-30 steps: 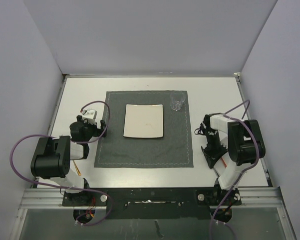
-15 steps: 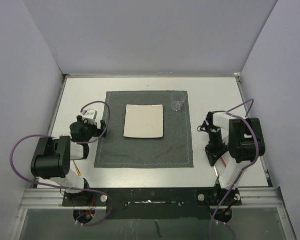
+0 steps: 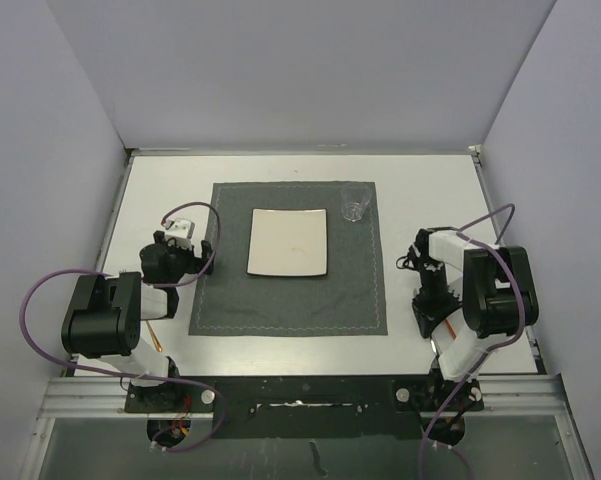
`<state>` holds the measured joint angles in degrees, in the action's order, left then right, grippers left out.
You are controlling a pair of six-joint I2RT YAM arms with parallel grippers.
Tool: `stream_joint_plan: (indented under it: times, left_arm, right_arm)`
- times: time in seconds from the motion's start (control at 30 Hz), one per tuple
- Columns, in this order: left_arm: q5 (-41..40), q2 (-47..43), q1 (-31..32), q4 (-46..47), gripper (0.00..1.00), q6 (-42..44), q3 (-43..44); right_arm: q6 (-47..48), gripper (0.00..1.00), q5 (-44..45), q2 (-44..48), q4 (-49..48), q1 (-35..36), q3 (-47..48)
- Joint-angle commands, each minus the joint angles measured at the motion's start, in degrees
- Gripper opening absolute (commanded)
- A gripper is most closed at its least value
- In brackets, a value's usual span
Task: Set the dinner table for one person
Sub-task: Adjust the utensils at the center of the board.
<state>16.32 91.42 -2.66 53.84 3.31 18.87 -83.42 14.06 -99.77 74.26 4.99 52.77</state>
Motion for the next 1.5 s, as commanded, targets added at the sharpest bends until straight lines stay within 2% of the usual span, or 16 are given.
stream_joint_plan:
  times: [0.0,0.23,0.57,0.73,0.97,1.47]
  left_arm:
    - [0.32,0.47,-0.07,4.56,0.98,-0.15,-0.06]
    - [0.39,0.44,-0.07,4.52,0.98,-0.15,-0.06]
    - [0.45,0.48,-0.07,4.52,0.98,-0.15,-0.06]
    - [0.41,0.47,-0.07,4.55,0.98,-0.17,-0.06]
    - [0.42,0.44,-0.07,4.56,0.98,-0.16,-0.06]
    - [0.41,0.47,-0.07,4.54,0.98,-0.19,-0.02]
  right_arm:
    - [-3.42,0.0,0.52,5.35,4.17,0.94,-2.15]
    - [-4.94,0.0,0.96,7.97,6.19,0.81,-3.58]
    - [-6.12,0.0,0.55,1.05,12.2,0.8,0.92]
    - [-4.27,0.0,-0.99,-1.53,9.92,0.37,1.39]
    - [-2.83,0.0,-5.19,-2.85,0.75,0.36,-2.62]
    - [-2.4,0.0,-2.08,-1.59,1.06,-2.76,-2.93]
